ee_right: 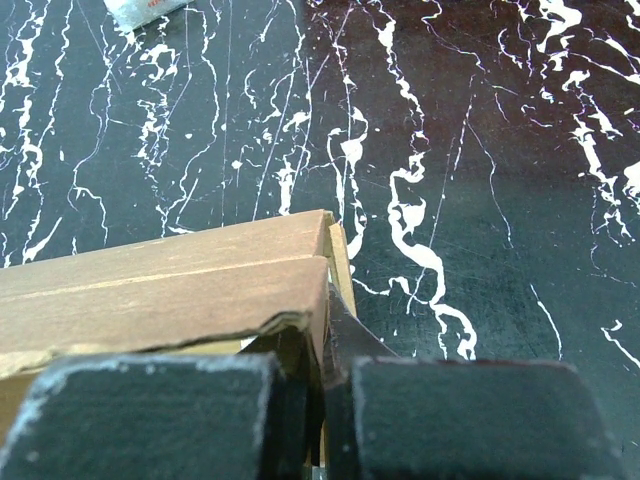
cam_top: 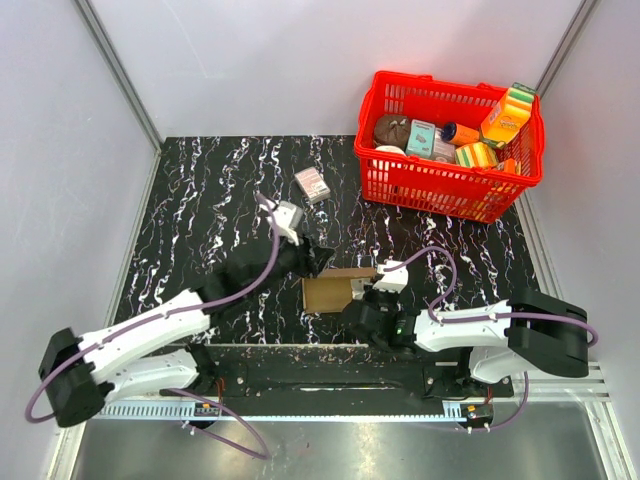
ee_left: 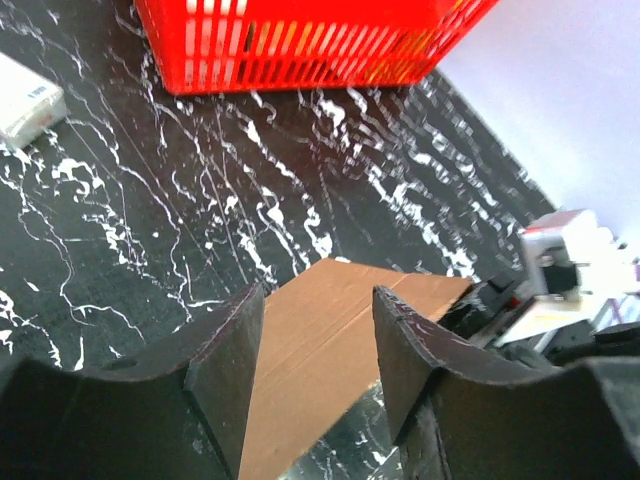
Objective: Fold the paper box
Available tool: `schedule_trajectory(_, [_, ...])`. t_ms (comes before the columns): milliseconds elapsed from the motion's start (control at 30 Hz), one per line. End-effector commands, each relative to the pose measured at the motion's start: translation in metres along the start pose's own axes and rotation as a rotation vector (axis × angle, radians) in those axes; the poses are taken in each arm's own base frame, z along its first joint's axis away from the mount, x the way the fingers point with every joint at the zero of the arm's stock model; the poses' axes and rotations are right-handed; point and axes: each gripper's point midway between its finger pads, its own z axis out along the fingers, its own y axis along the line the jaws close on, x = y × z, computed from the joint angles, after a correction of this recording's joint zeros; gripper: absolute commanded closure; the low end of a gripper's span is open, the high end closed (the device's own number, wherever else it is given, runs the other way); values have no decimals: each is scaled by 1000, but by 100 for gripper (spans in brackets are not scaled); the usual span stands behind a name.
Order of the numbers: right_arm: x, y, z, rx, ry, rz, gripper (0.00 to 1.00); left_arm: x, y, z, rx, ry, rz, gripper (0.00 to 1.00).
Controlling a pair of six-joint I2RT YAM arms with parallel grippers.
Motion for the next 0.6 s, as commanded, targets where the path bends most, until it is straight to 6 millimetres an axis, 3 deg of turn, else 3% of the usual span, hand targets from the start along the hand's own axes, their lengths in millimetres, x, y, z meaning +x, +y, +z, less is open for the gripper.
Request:
schedule_trajectory(0, [-9, 7, 0, 2, -43, 42, 98, 13, -10, 25, 48, 71, 37, 49])
schedule_trajectory(133, [-8, 7, 0, -3, -39, 47, 90, 40, -6, 34, 47, 140, 31, 52])
schedule_trajectory(233, [-8, 7, -1, -4, -38, 49, 88, 51, -4, 36, 50, 162, 27, 53])
schedule_trajectory(400, [-9, 7, -1, -8, -33, 52, 72, 63, -1, 34, 53, 184, 20, 55])
schedule_trajectory(567, [-10, 7, -2, -15, -29, 62, 67, 76, 3, 32, 51, 201, 4, 55])
